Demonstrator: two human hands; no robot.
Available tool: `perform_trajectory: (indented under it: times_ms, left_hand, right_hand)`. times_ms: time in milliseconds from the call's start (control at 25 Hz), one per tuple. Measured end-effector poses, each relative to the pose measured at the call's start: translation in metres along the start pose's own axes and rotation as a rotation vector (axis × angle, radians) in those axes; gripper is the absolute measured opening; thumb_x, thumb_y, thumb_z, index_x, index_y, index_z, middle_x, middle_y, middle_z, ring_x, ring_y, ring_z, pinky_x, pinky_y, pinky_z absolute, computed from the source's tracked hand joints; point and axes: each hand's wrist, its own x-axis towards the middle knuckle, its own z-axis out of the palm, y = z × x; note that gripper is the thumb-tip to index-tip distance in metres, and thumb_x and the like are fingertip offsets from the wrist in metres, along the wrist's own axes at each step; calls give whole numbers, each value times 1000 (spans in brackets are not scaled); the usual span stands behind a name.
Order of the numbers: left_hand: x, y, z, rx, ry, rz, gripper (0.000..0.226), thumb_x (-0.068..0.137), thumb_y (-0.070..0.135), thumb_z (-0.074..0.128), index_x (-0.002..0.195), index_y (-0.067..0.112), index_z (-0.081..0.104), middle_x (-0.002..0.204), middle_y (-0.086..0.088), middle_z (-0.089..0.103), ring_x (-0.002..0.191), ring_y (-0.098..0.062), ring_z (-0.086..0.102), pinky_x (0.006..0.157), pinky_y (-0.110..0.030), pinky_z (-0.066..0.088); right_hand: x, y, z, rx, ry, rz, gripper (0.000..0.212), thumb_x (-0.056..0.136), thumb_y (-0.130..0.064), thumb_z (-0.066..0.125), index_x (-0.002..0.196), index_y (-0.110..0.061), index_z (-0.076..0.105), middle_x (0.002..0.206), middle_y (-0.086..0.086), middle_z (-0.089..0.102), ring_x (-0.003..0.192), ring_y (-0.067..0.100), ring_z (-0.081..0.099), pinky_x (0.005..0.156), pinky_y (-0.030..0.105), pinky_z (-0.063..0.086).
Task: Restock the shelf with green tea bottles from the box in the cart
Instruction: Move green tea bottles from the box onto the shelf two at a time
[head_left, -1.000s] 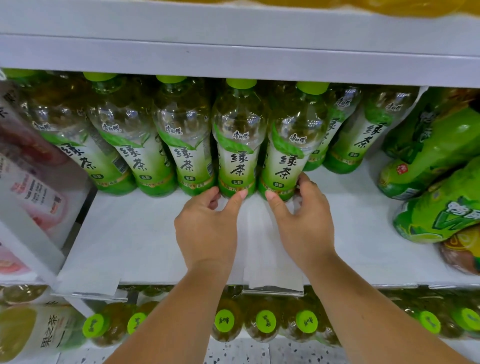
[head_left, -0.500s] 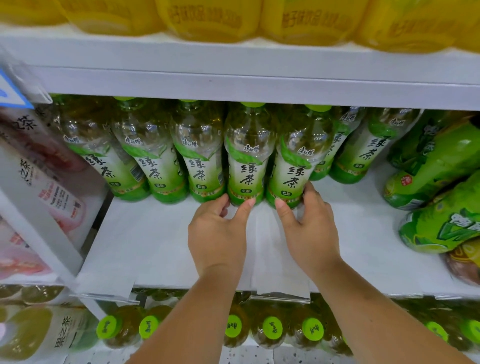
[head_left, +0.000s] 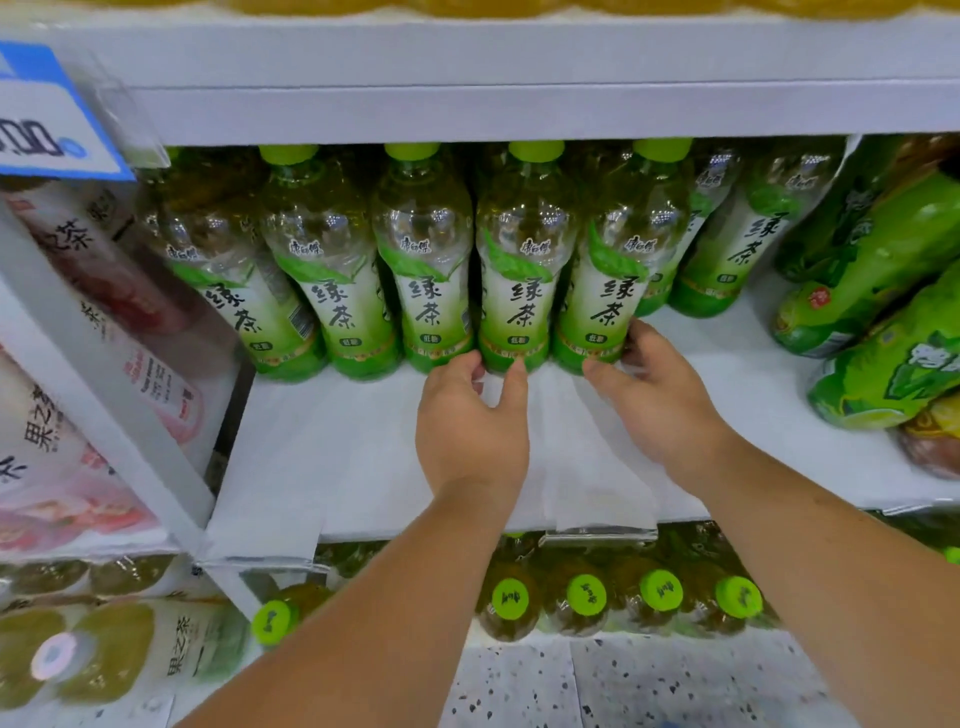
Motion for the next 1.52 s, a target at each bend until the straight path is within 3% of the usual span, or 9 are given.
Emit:
perform_trajectory:
  times_ms: [120,240,400,600,800,960,1120,1320,1520]
  left_hand:
    - [4,4,-9,19,-140,33,33,97,40,59,115,14,64,112,-1,60,106,-18,57,85,-27,42]
    - [8,16,-22,11,-313,-42,41,99,46,51,109,9,63,111,-11,63,105,-27,59,83,-34,42]
    - [-7,31,-49,22,-533,-151,33,99,53,44,81,28,57,88,17,58,94,-18,57,84,-34,38]
    - [-31,34,-80,44,-683,-165,29,95,60,40,85,37,54,101,16,60,101,-14,56,89,-39,40]
    - [-86,36,-125,101,-812,-124,45,95,64,38,122,33,54,109,23,56,96,5,56,82,-31,41]
    - [-128,65,-159,182,-1020,-27,64,94,67,38,143,29,49,132,16,53,118,-11,53,98,-38,42]
    - [-171,104,-186,141,-1066,47,65,94,65,43,147,29,45,121,22,55,116,-9,51,93,-34,37]
    - [-239,133,-212,68,-1143,87,57,100,56,45,150,26,41,129,17,52,114,-4,48,92,-28,33]
    - [-302,171,-210,73,-1225,158,46,102,50,45,141,26,49,124,16,51,112,-5,47,88,-26,35]
  right_hand:
    - [-11,-6,-2,190,17,137,41,87,-29,72,128,-30,64,122,-15,69,114,1,61,93,25,46]
    - [-31,-14,-3,260,73,234,33,92,-28,70,123,-31,61,114,-16,66,105,-1,60,78,20,43]
    - [-68,-16,-11,284,58,333,43,93,-31,67,136,-34,58,118,-16,65,115,7,58,103,32,44]
    - [-121,-31,-24,256,99,428,41,92,-40,64,132,-35,58,123,-12,63,119,16,58,111,45,42]
    - [-209,-46,-40,222,147,489,46,95,-45,59,139,-34,51,121,-17,58,111,8,58,94,33,45]
    - [-286,-75,-56,204,189,562,51,98,-48,56,146,-33,47,127,-19,53,111,7,52,92,33,40]
    - [-356,-108,-74,174,279,545,55,102,-45,52,152,-27,39,143,-8,46,131,15,46,92,32,39]
    - [-433,-127,-109,155,448,557,55,102,-47,50,151,-25,38,137,-6,48,108,14,54,87,31,46]
    - [-499,-122,-160,146,585,589,57,102,-43,53,152,-19,40,143,-1,53,120,15,57,101,31,47]
